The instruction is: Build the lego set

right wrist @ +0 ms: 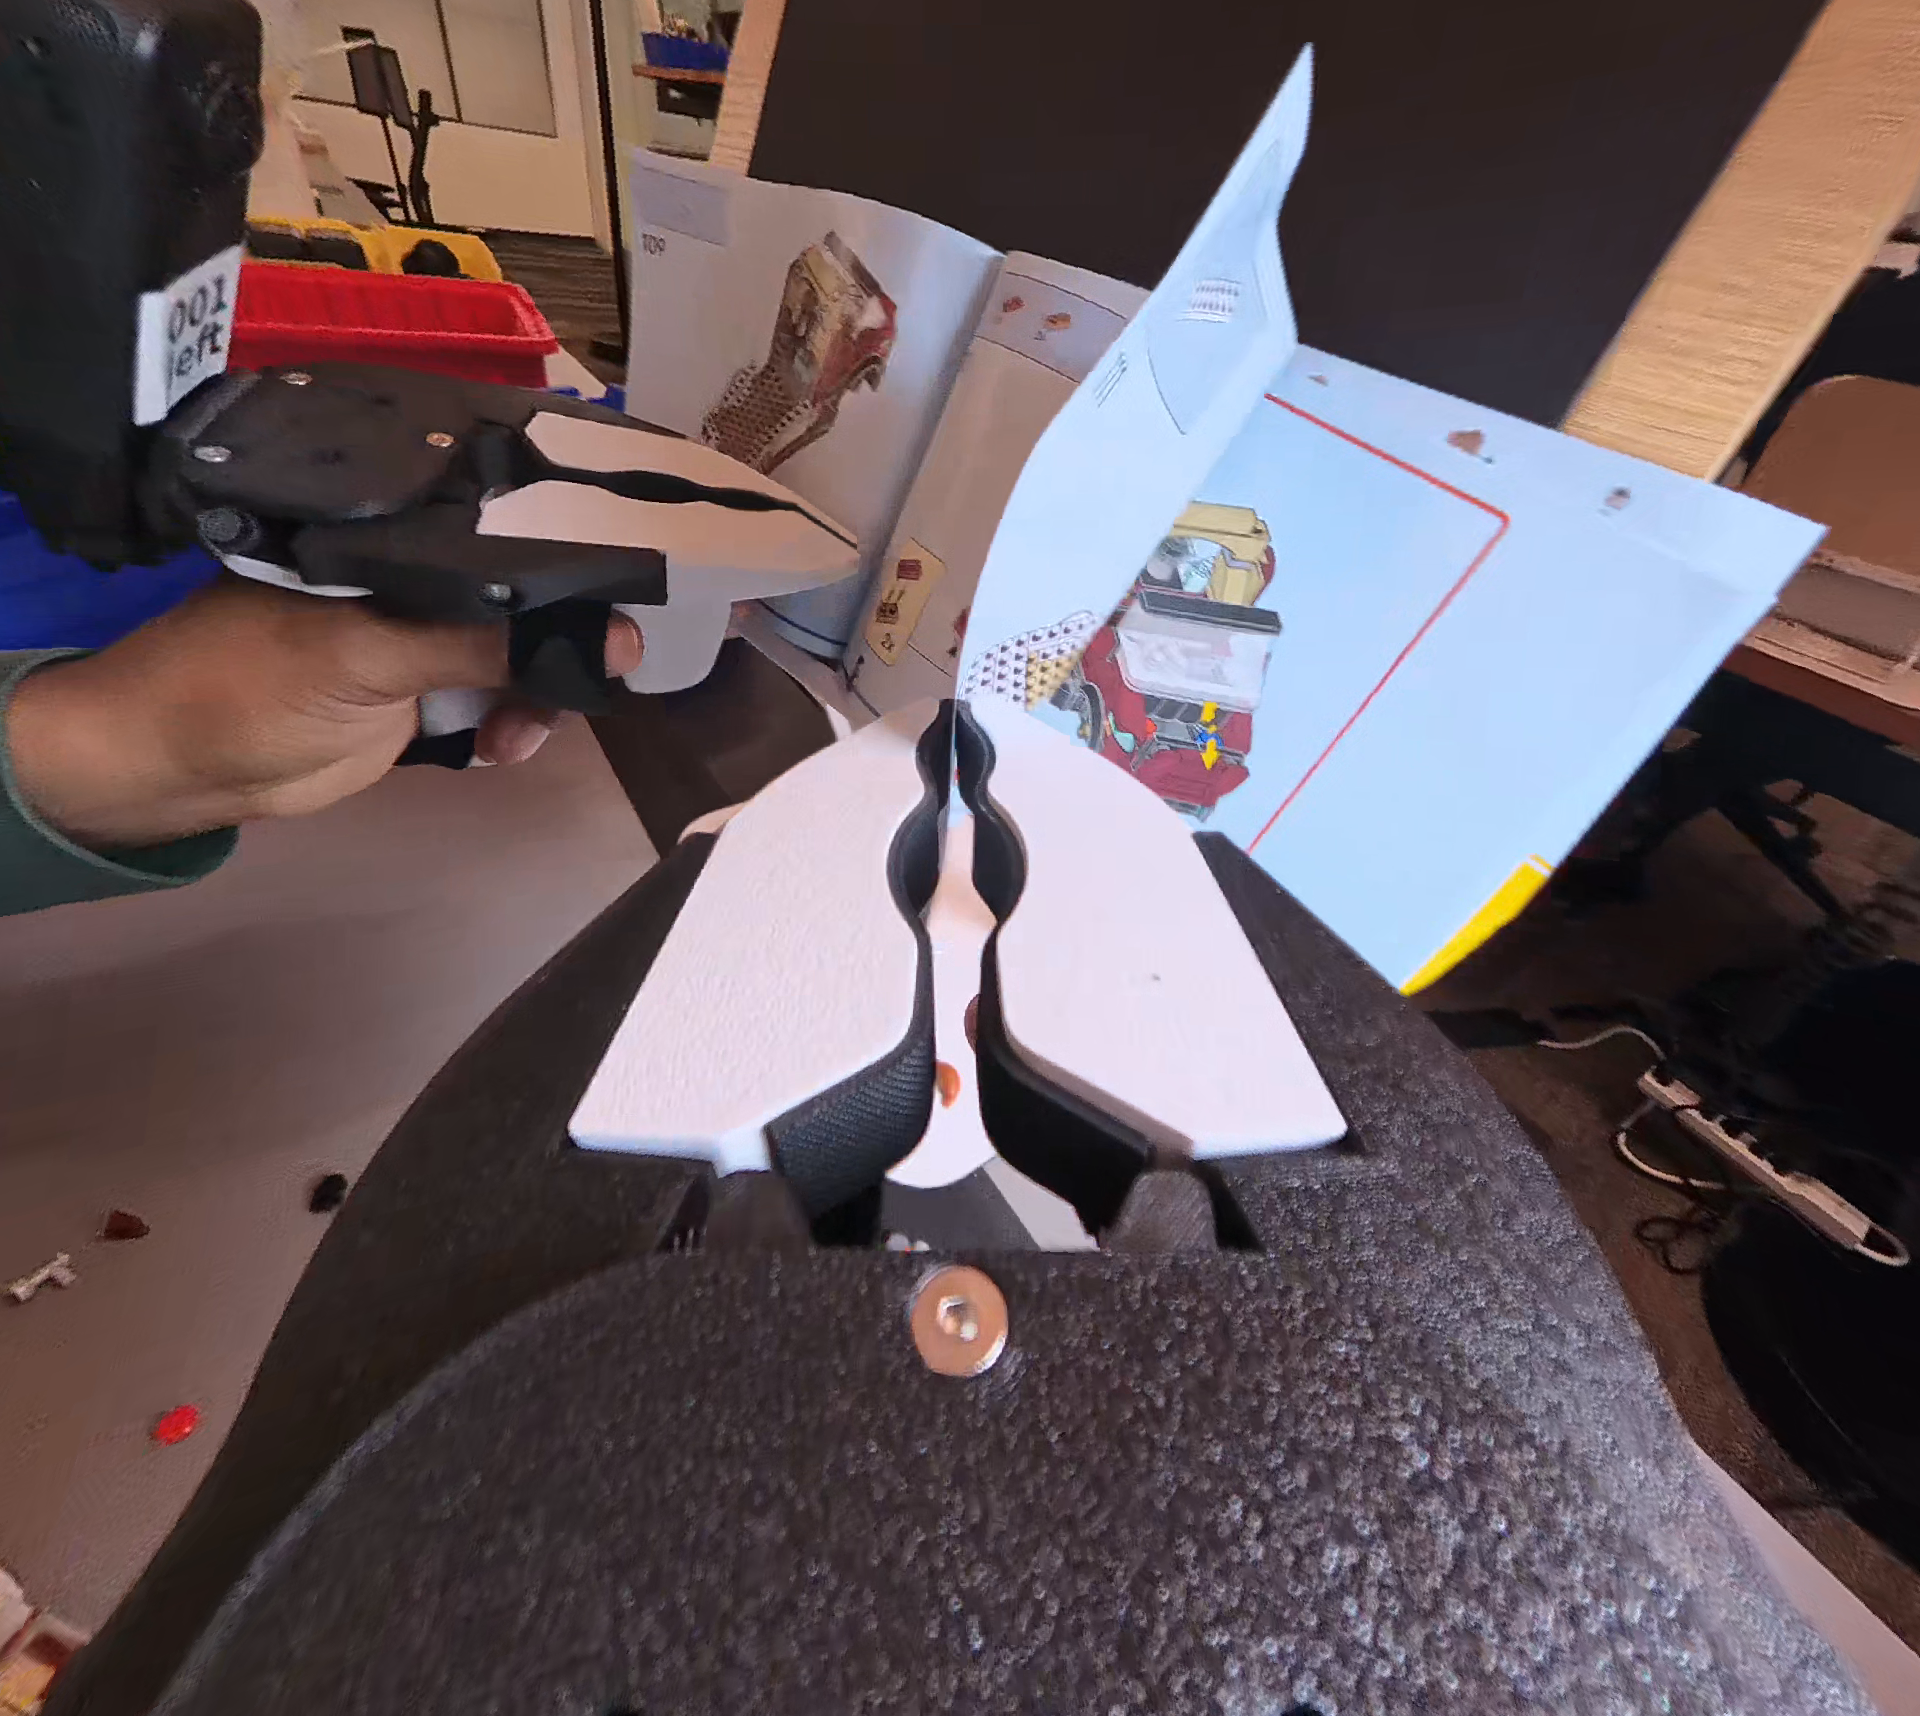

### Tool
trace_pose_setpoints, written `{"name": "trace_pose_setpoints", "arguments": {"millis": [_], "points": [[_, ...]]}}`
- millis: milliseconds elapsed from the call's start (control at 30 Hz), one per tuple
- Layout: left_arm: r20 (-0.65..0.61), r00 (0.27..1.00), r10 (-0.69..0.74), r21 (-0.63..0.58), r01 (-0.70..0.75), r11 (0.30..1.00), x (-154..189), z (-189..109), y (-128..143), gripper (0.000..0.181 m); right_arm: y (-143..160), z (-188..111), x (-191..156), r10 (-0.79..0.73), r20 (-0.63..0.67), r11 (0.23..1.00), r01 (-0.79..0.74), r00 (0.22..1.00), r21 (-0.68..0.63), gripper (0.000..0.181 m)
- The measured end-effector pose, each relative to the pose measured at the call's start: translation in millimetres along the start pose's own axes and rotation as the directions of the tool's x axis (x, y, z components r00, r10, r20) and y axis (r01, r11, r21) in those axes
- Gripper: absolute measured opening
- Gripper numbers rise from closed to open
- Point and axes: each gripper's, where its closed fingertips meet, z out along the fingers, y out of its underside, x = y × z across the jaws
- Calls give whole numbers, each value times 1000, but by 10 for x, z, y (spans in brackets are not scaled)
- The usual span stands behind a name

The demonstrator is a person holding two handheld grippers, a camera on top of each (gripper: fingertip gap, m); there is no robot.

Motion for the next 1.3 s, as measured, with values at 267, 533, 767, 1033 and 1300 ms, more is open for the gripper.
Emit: {"name": "trace_pose_setpoints", "arguments": {"millis": [267, 533, 767, 1033, 1300], "points": [[-185, 975, -125, 48, 136, 990, 238, -233, -181, 13, -19, 326, -327, -55, 19, 998, 55, 998, -2, 0], [-385, 876, -290, 94, 350, 932, 381, -523, -525, 45, -22, 622, -625, -217, -20, 975, 216, 976, -43, 0], [-207, 952, -225, 139, 256, 957, 54, -567, -465, 5, -22, 769, -837, -269, 0, 962, 268, 963, -52, 6], [-154, 953, -261, 140, 283, 949, -345, -682, -319, 1, -198, 365, -759, 46, 229, 994, -67, 972, 83, 37], [-160, 949, -271, 149, 295, 944, -536, -825, -324, 3, 80, 799, -256, -165, -21, 976, 160, 986, -145, 18]]}}
